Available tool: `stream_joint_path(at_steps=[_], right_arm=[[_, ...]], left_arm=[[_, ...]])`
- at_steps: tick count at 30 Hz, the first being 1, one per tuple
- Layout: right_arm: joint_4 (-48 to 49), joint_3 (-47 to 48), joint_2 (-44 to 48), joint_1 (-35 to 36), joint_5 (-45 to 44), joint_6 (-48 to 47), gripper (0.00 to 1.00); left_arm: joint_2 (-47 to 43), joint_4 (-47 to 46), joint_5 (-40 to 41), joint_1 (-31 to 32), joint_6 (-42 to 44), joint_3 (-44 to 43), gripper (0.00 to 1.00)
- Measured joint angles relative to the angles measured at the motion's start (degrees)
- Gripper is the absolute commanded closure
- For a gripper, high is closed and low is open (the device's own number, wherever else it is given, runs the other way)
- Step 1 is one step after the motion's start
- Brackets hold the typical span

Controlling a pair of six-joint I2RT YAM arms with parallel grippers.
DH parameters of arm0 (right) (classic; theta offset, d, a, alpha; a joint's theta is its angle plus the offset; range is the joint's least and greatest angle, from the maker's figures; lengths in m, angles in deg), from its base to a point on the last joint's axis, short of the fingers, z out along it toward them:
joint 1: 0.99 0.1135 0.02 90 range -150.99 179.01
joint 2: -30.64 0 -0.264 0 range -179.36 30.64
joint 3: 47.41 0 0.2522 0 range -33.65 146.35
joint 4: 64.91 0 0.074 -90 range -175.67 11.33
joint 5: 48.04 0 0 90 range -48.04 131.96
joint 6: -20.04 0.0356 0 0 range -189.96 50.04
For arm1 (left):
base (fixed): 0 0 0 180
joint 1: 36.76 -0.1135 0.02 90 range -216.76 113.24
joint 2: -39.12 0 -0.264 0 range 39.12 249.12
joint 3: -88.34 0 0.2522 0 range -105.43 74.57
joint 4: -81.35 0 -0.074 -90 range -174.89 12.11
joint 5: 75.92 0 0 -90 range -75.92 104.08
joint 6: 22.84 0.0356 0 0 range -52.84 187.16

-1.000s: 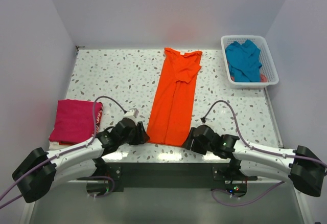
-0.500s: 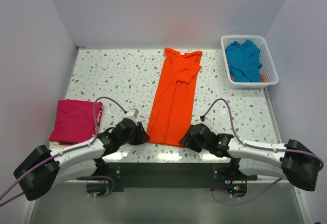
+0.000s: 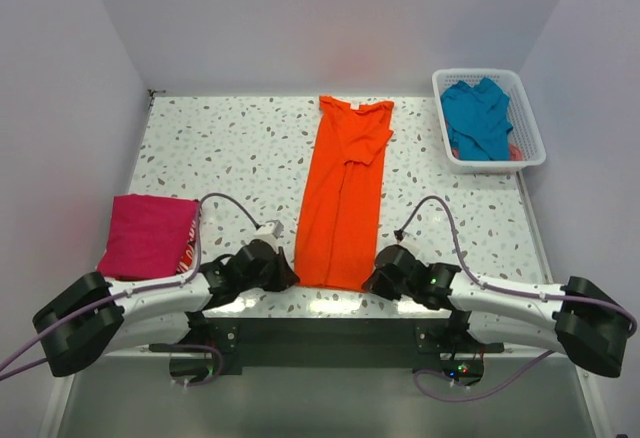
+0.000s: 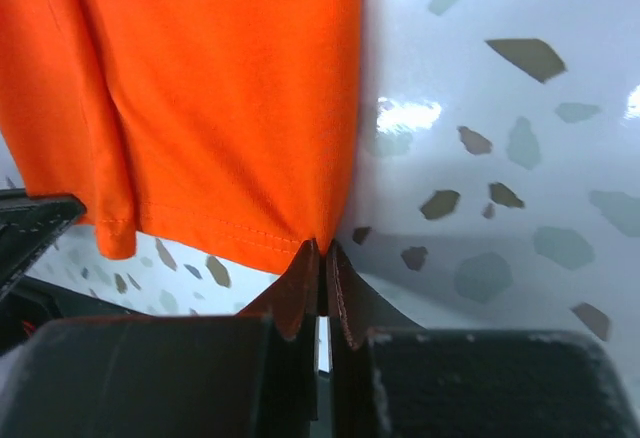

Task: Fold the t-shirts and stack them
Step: Fold the tshirt

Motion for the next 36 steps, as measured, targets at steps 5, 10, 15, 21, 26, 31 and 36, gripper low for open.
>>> stream_joint_path(at_steps=[5, 10, 15, 21, 26, 31, 36], right_arm=[[-8.04, -0.87, 7.37, 0.02, 1.66, -4.39, 1.0], [-14.12, 1.68, 10.49, 0.35, 2.34, -8.68, 1.0], [-18.51, 9.16, 7.34, 0.33, -0.7, -12.92, 1.0], [-20.26, 19.02, 0.74, -2.1, -6.36, -18.99, 1.0], [-17.73, 25.0, -5.42, -10.91, -7.74, -25.35, 1.0], [-13.07, 28.79, -12.26, -18.05, -8.26, -30.51, 1.0], [-8.24, 31.56, -17.99, -23.39, -7.61, -33.57, 1.0]], left_arm=[[-2.93, 4.35, 0.37, 4.02, -1.2, -0.04, 1.0], [-4.0, 10.95, 1.4, 5.44, -1.4, -3.37, 1.0], [-0.04, 14.95, 4.61, 5.46, 0.57, -13.07, 1.0], [6.86, 14.78, 7.28, 2.84, 3.19, -23.56, 1.0], [11.96, 13.27, 7.82, -3.37, 4.7, -27.54, 1.0], [18.18, 9.84, 8.94, -8.11, 6.86, -31.74, 0.99], [25.38, 5.35, 9.07, -10.86, 8.85, -36.7, 0.99]])
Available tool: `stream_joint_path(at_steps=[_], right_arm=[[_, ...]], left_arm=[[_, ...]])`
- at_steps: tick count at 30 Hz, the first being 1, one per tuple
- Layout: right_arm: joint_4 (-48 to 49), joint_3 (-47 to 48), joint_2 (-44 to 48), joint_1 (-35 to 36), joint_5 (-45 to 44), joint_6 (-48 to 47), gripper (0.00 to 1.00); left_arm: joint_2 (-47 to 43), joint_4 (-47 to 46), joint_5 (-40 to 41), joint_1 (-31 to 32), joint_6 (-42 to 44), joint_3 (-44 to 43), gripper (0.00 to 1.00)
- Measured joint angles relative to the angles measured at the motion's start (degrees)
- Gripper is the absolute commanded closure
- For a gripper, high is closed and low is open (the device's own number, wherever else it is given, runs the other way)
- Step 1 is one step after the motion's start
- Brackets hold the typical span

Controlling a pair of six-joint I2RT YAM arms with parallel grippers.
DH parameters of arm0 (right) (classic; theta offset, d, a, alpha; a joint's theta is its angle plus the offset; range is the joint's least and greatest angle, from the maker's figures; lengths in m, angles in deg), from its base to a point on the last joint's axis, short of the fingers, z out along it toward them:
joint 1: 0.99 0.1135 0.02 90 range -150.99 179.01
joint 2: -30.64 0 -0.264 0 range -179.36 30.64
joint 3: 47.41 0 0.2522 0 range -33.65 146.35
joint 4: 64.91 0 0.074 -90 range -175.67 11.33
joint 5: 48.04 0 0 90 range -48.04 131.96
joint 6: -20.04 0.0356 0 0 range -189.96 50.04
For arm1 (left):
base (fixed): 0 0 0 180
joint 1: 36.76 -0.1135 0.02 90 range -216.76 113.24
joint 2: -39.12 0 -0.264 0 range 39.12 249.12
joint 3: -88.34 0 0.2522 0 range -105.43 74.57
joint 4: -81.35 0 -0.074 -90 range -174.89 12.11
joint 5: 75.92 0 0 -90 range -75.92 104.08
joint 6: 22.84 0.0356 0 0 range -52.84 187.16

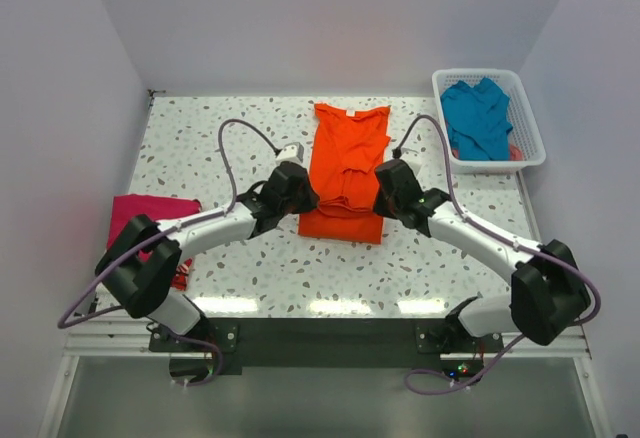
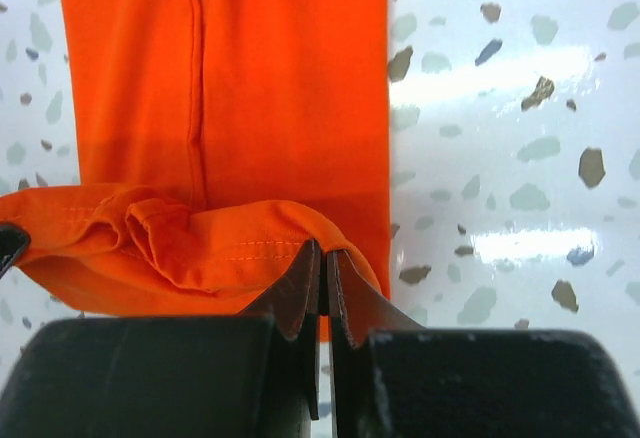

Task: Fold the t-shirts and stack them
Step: Fold the tshirt

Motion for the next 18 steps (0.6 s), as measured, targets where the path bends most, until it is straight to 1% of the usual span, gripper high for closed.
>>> stream_joint_path(at_steps=[4, 9, 18], right_arm=[[3.63, 1.79, -4.92, -3.82, 1.6, -1.36, 1.0], [7.15, 3.43, -10.95, -6.95, 4.22, -2.14, 1.0], [9.84, 7.5, -18.34, -10.36, 7.67, -2.64, 1.0]], left_arm=[[5.33, -2.45, -0.33, -1.95, 0.9, -3.93, 0.99], [11.17, -3.85, -1.51, -4.09, 1.95, -8.17, 0.99], [16.87, -4.76, -3.89, -6.64, 2.64, -12.76, 0.99]])
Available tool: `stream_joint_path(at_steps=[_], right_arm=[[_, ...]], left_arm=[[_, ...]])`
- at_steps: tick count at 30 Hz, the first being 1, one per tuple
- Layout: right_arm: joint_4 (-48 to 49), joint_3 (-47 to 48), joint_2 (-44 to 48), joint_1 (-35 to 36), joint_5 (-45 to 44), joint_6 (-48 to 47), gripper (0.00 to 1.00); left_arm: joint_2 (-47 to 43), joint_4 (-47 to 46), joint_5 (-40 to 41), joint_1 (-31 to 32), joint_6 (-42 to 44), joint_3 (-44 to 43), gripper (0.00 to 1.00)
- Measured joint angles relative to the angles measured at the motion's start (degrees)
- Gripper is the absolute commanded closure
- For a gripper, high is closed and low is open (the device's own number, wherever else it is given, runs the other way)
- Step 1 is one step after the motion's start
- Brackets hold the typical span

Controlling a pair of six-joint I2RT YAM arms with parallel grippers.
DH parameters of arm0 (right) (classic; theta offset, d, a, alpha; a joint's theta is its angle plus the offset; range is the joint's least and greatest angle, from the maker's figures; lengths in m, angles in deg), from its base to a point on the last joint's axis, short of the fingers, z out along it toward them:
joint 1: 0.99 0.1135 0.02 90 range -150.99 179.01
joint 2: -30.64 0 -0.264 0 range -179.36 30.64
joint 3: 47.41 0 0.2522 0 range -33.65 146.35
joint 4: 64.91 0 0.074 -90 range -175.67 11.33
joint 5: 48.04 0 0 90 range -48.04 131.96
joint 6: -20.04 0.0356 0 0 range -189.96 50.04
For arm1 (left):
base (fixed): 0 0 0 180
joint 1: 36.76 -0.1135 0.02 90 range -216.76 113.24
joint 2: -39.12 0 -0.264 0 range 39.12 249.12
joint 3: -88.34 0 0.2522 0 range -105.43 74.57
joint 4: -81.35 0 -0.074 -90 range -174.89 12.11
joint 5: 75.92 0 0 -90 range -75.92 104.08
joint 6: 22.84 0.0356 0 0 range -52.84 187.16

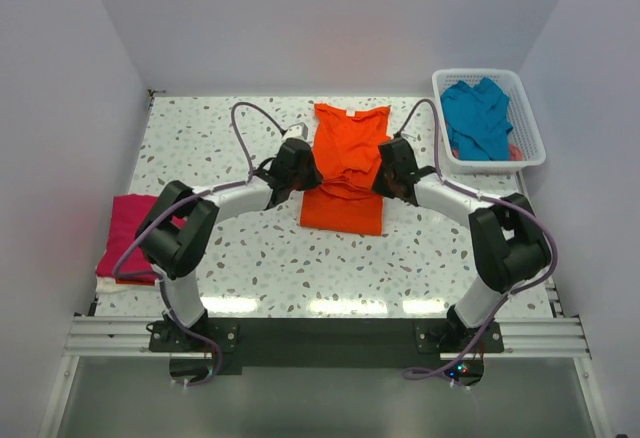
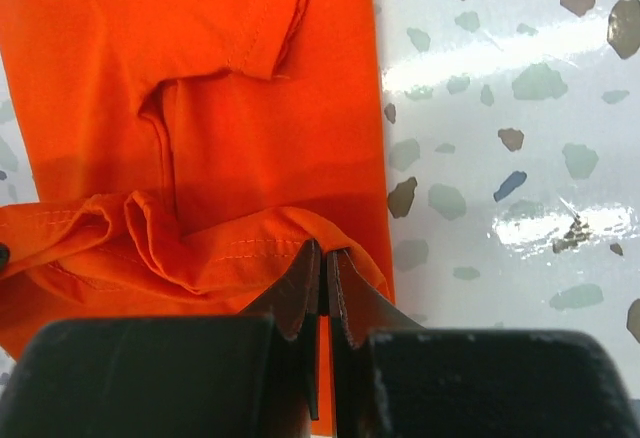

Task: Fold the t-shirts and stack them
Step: Fold the tshirt

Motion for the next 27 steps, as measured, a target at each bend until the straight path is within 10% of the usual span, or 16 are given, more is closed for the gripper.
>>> stream_joint_path(at_steps=[27], right_arm=[[1.66, 3.82, -3.65, -1.73, 2.97, -0.33, 1.0]], left_arm=[[2.6, -0.96, -3.26, -2.6, 0.98, -0.9, 0.97]])
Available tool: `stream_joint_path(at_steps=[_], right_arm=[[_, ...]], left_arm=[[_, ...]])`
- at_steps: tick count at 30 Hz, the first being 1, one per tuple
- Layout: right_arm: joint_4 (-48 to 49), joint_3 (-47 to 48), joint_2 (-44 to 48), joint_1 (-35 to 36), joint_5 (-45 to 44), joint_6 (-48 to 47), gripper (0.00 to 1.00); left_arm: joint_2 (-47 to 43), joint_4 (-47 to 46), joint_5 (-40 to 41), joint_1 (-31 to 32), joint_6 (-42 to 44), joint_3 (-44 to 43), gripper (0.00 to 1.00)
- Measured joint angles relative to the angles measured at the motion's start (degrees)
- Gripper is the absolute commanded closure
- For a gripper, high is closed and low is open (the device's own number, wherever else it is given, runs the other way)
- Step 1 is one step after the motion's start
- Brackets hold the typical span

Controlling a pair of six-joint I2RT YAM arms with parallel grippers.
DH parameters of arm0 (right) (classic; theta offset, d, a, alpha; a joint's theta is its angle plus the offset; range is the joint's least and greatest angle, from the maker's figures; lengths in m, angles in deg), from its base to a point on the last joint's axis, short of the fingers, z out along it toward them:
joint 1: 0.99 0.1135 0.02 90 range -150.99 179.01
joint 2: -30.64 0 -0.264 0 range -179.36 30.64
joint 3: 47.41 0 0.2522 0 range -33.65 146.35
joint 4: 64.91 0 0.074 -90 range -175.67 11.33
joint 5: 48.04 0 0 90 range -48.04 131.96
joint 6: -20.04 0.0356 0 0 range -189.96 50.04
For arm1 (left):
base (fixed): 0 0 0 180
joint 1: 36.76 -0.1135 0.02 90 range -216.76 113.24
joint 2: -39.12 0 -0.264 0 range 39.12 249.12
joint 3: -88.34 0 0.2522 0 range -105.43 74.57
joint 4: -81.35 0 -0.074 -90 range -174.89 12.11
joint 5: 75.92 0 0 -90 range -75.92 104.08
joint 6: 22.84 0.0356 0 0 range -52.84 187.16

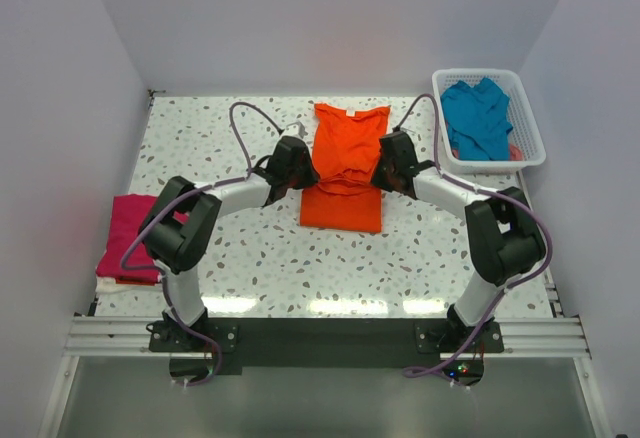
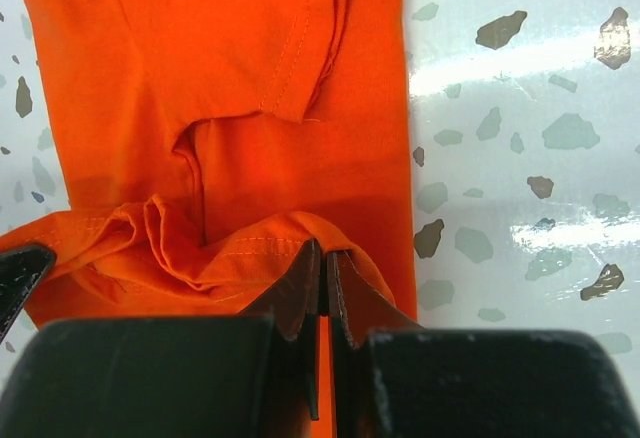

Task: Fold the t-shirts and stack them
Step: Fold the tshirt

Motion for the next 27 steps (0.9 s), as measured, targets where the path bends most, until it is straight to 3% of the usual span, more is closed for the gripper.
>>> stream_joint_path(at_steps=[18, 27], right_arm=[[1.01, -0.02, -0.96, -1.25, 1.33, -0.02, 1.0], [1.6, -0.09, -3.32, -2.62, 1.88, 0.0, 1.0]], left_arm=[[1.77, -0.31, -0.59, -0.2, 0.02, -1.38, 0.95], [4.09, -0.52, -1.46, -1.03, 0.04, -2.56, 0.88]])
